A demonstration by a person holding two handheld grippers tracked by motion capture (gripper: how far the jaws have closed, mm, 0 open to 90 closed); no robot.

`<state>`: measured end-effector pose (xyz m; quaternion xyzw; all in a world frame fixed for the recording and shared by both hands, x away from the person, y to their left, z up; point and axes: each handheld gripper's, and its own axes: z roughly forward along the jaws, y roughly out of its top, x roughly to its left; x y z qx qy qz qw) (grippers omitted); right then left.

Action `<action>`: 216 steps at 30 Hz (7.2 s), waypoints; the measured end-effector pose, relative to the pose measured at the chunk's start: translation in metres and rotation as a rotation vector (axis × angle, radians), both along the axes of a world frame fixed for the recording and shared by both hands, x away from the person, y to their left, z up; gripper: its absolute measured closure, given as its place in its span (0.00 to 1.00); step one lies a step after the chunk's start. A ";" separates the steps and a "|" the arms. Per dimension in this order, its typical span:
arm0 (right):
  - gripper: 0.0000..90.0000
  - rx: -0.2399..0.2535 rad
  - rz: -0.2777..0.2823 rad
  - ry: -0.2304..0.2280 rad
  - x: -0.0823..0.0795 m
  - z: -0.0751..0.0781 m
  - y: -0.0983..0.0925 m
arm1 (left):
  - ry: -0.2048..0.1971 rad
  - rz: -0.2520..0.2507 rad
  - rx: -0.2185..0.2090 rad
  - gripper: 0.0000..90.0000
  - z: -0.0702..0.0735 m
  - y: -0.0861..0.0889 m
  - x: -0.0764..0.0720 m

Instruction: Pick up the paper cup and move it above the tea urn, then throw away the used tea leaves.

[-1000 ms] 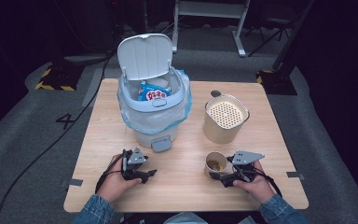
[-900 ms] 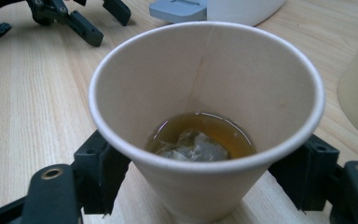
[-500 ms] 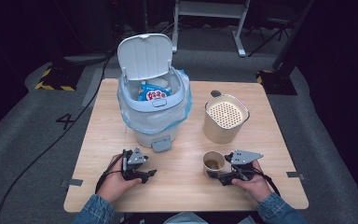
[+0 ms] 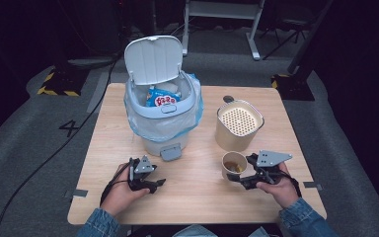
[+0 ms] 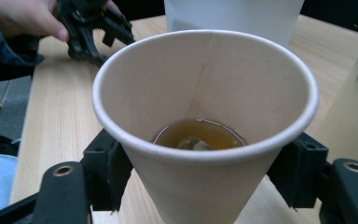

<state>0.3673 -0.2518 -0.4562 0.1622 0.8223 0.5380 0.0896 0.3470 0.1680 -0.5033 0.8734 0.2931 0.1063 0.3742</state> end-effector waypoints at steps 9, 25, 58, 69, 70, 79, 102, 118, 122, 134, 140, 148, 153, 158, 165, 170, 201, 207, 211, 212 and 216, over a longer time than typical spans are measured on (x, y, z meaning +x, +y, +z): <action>0.34 0.008 0.006 -0.024 0.014 0.040 -0.011 | 0.000 0.000 -0.001 0.42 0.000 0.000 0.000; 0.34 -0.018 -0.068 -0.070 0.036 0.101 -0.032 | -0.009 -0.005 0.009 0.42 0.000 -0.001 0.002; 0.35 -0.095 -0.169 -0.187 0.122 0.151 -0.052 | -0.012 0.010 0.012 0.42 0.000 -0.001 0.001; 0.35 -0.139 -0.192 -0.213 0.141 0.153 -0.053 | -0.011 0.028 0.012 0.42 0.000 0.001 -0.003; 0.35 -0.138 -0.196 -0.208 0.142 0.152 -0.054 | -0.011 0.029 0.012 0.42 0.000 0.001 -0.003; 0.36 -0.207 -0.198 -0.255 0.143 0.149 -0.052 | -0.007 0.030 0.010 0.42 0.000 0.001 -0.003; 0.36 -0.372 -0.304 -0.390 0.139 0.143 -0.039 | -0.007 0.026 0.008 0.42 0.000 0.001 -0.001; 0.36 -0.494 -0.288 -0.483 0.134 0.144 -0.035 | -0.006 0.026 0.008 0.42 0.000 0.001 -0.001; 0.36 -0.579 -0.282 -0.550 0.131 0.143 -0.032 | -0.006 0.026 0.008 0.42 0.000 0.001 -0.001; 0.36 -0.904 -0.216 -0.764 0.121 0.129 -0.008 | -0.009 0.026 0.009 0.42 0.000 0.001 -0.001; 0.36 -1.029 -0.189 -0.867 0.118 0.123 -0.002 | -0.008 0.026 0.009 0.42 0.000 0.001 -0.001; 0.36 -1.203 -0.143 -1.021 0.114 0.111 0.003 | -0.009 0.026 0.009 0.42 0.000 0.001 -0.001; 0.36 -1.293 -0.111 -1.111 0.112 0.108 0.005 | -0.009 0.026 0.009 0.42 0.000 0.001 -0.001; 0.36 -1.357 -0.091 -1.227 0.109 0.105 0.007 | -0.009 0.026 0.009 0.42 0.000 0.001 -0.001; 0.36 -1.513 0.006 -1.399 0.105 0.099 0.012 | -0.009 0.026 0.009 0.42 0.000 0.000 -0.002; 0.36 -1.568 0.040 -1.483 0.103 0.095 0.015 | -0.010 0.027 0.011 0.42 0.000 0.001 -0.002; 0.34 -1.364 -0.072 -1.405 0.098 0.118 0.015 | -0.010 0.027 0.010 0.42 0.000 0.001 -0.002; 0.34 -1.141 -0.160 -1.213 0.099 0.128 0.006 | -0.008 0.028 0.010 0.42 0.000 0.001 -0.002; 0.34 -0.969 -0.217 -1.075 0.100 0.136 0.000 | -0.008 0.028 0.010 0.42 0.000 0.001 -0.002; 0.34 -0.925 -0.229 -1.030 0.101 0.138 -0.002 | -0.008 0.027 0.010 0.42 0.000 0.001 -0.002; 0.34 -0.726 -0.281 -0.824 0.100 0.143 -0.010 | -0.008 0.028 0.009 0.42 0.000 0.001 -0.002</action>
